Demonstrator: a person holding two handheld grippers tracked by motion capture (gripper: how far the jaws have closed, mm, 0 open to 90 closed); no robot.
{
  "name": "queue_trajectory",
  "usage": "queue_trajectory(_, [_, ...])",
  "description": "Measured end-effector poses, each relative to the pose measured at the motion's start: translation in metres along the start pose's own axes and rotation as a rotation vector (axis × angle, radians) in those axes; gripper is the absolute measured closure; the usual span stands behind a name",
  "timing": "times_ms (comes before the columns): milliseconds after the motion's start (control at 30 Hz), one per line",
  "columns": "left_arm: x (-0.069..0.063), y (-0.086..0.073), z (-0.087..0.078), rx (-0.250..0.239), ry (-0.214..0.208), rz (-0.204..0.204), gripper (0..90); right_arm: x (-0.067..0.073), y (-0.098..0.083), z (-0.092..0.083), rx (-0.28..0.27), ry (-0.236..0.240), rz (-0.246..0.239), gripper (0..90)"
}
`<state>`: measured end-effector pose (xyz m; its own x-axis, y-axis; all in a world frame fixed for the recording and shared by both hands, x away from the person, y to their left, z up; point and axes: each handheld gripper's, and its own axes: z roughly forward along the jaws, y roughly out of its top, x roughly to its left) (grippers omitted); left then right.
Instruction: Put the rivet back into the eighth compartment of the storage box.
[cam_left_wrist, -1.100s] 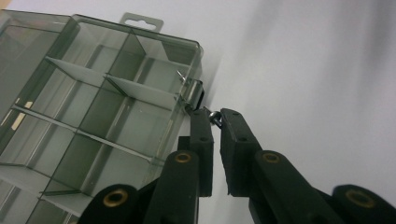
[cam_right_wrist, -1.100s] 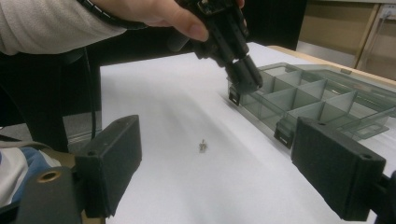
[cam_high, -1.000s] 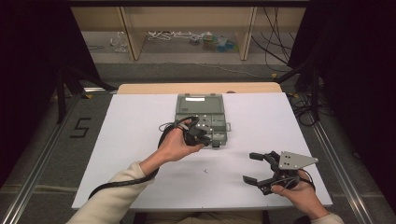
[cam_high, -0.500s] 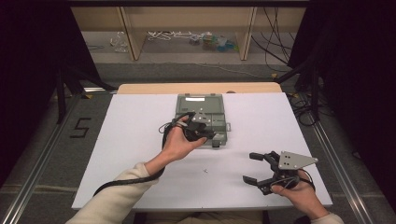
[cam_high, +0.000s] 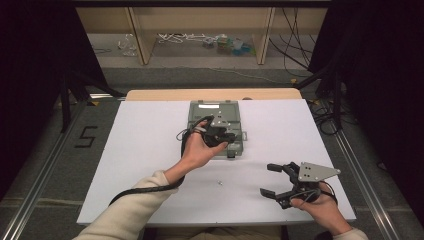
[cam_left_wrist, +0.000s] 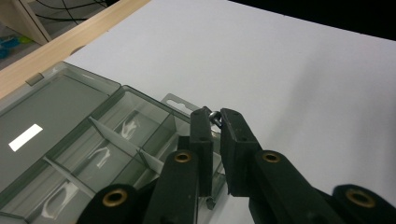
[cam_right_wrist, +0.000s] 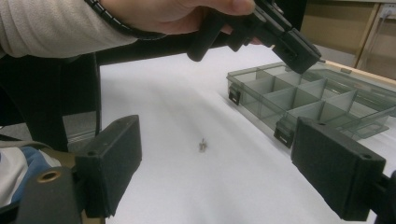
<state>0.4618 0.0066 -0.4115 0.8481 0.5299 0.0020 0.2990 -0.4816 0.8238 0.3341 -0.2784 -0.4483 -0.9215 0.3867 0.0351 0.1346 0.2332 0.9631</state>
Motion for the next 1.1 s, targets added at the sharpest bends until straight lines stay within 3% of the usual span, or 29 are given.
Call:
queue_trajectory(333, [0.004,0.006,0.009,-0.009,0.015,-0.007,83.1,0.000,0.000,0.000,0.001,0.000,-0.002,17.2])
queue_trajectory(367, [0.003,0.006,0.011,-0.017,0.020,-0.026,83.1,0.000,0.000,0.000,0.001,0.001,0.001,17.2])
queue_trajectory(433, [0.007,0.007,0.012,0.000,0.020,-0.009,83.1,0.000,0.000,0.000,0.001,0.001,0.000,17.2])
queue_trajectory(600, [0.009,0.007,0.016,0.004,0.027,-0.025,83.0,0.000,0.000,0.000,-0.001,0.002,0.001,17.2])
queue_trajectory(1100, [0.013,0.004,0.022,0.034,0.007,-0.021,81.3,0.000,0.000,0.000,-0.002,0.007,0.003,17.2])
